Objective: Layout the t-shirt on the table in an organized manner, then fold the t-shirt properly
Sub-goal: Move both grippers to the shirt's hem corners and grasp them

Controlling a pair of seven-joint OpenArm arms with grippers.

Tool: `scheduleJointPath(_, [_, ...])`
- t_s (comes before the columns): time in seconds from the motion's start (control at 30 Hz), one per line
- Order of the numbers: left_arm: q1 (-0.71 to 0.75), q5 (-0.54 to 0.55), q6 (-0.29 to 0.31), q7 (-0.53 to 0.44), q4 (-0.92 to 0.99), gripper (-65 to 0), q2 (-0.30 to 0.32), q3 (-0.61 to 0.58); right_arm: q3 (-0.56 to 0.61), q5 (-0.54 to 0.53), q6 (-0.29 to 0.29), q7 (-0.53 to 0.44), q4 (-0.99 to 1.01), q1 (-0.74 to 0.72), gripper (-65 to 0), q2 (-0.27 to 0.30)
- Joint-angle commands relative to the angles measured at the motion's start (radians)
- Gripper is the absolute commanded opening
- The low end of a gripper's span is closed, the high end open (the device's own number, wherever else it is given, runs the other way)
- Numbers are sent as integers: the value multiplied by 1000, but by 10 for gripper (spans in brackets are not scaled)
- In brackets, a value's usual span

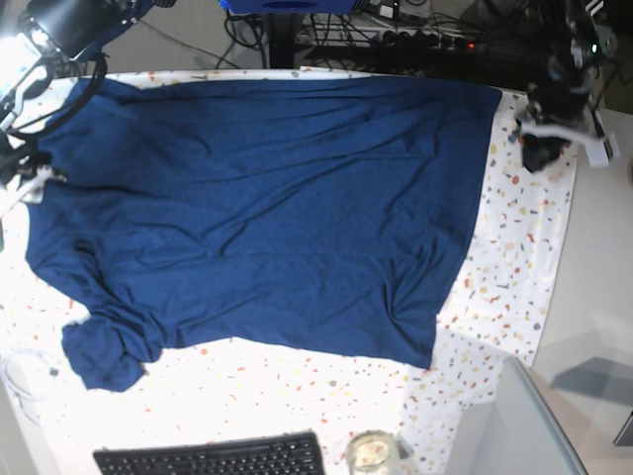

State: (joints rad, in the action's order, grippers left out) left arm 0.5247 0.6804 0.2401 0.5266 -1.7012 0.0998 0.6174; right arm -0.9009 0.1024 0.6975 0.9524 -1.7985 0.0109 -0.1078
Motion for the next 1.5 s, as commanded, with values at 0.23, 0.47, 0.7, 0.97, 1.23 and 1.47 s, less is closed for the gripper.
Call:
scheduleJointPath(0.23, [84, 19, 12, -10, 6, -173, 10, 9, -48, -169, 1, -2, -70, 97, -39, 1])
scheduleJointPath(0.47, [44, 17, 12, -15, 114, -219, 11, -41, -54, -181, 1, -2, -68, 116, -39, 3])
scheduleJointPath(0.7, [8, 17, 12, -16, 175, -219, 22, -141, -56, -181, 1, -6, -68, 131, -39, 4])
scheduleJointPath(0.97, [-10, 17, 11, -16, 244, -309, 18, -152, -60, -181, 1, -111, -68, 171, -39, 4])
scheduleJointPath(1.23, [-4, 17, 11, -16, 241, -500, 18, -149, -142, -175, 1, -112, 16, 159, -39, 15])
scheduleJointPath(1.47, [-2, 17, 11, -13, 240, -650, 19, -144, -146, -180, 1, -103, 127, 179, -39, 27])
